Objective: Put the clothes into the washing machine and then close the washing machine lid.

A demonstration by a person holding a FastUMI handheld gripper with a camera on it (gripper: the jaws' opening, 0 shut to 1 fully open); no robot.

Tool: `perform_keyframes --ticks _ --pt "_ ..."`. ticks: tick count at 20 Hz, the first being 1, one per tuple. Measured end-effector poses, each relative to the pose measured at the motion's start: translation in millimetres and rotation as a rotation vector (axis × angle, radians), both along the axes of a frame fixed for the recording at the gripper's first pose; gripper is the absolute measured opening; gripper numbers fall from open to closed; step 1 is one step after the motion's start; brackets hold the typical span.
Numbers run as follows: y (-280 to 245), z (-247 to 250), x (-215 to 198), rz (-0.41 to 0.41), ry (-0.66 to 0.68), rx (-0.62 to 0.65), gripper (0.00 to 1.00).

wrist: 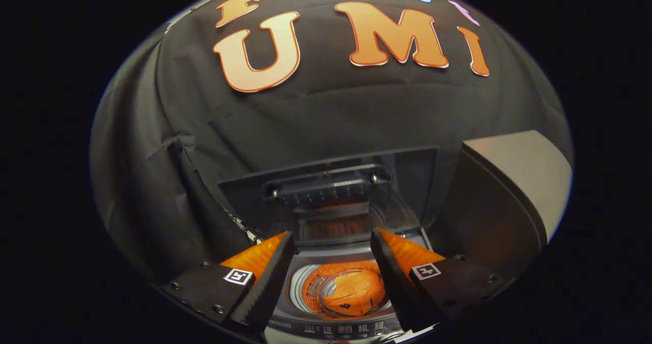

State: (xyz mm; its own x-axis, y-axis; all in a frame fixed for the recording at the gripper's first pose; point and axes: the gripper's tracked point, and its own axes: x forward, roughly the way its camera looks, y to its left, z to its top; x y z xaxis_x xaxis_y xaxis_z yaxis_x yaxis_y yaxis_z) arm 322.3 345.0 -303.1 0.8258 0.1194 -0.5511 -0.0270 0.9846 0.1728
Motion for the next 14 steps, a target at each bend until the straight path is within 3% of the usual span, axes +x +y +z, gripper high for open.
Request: perform_keyframes --ticks 6,14 --pt "4 21 51 0.0 -0.055 -0.056 0.99" --pt "13 10 85 0.003 -0.058 -0.106 0.99"
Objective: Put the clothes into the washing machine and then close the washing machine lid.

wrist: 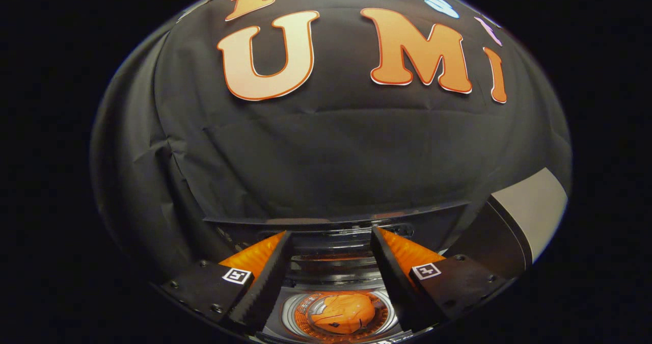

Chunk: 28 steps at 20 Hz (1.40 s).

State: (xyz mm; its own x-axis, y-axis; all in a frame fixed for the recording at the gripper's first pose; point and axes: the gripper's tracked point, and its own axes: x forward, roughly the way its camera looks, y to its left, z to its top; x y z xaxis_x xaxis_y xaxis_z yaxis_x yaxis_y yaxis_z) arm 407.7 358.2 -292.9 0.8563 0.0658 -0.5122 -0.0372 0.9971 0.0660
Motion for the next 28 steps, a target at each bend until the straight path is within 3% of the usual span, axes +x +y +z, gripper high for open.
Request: perform_keyframes --ticks 18,28 --pt "0 -19 27 -0.024 0.001 -0.013 0.99" --pt "1 -19 17 -0.022 0.003 -0.003 0.99"
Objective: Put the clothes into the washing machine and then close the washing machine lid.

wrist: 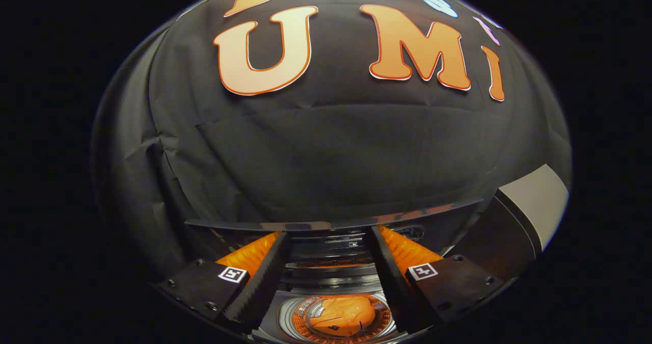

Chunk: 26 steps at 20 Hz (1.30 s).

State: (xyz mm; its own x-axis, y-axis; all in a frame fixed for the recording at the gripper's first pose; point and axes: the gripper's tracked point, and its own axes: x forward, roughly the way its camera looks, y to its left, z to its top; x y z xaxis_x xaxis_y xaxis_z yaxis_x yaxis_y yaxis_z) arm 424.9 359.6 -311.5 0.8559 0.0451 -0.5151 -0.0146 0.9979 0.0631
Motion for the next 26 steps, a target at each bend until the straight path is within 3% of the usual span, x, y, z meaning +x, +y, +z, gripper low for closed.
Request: perform_keyframes --ticks 26 --pt "0 4 -6 0.017 -0.056 -0.034 0.99"
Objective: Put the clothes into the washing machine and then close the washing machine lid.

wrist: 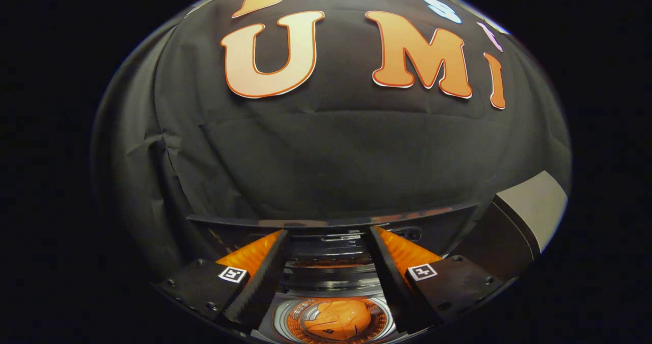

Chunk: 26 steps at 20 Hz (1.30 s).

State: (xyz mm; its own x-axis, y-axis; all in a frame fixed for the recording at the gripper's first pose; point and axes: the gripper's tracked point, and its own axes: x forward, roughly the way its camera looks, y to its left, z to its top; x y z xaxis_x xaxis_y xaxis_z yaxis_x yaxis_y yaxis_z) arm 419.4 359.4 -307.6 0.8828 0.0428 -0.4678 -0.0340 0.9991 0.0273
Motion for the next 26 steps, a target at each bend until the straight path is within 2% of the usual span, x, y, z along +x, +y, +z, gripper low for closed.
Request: perform_keyframes --ticks 8,14,18,21,26 --pt "0 0 20 -0.007 0.011 -0.001 0.98" --pt "-3 4 7 0.003 0.048 0.01 0.99" --pt "-8 29 -9 0.009 0.026 0.021 0.99" --pt "-6 54 11 0.015 -0.016 0.006 0.99" --pt "2 47 61 0.016 0.039 0.044 0.99"
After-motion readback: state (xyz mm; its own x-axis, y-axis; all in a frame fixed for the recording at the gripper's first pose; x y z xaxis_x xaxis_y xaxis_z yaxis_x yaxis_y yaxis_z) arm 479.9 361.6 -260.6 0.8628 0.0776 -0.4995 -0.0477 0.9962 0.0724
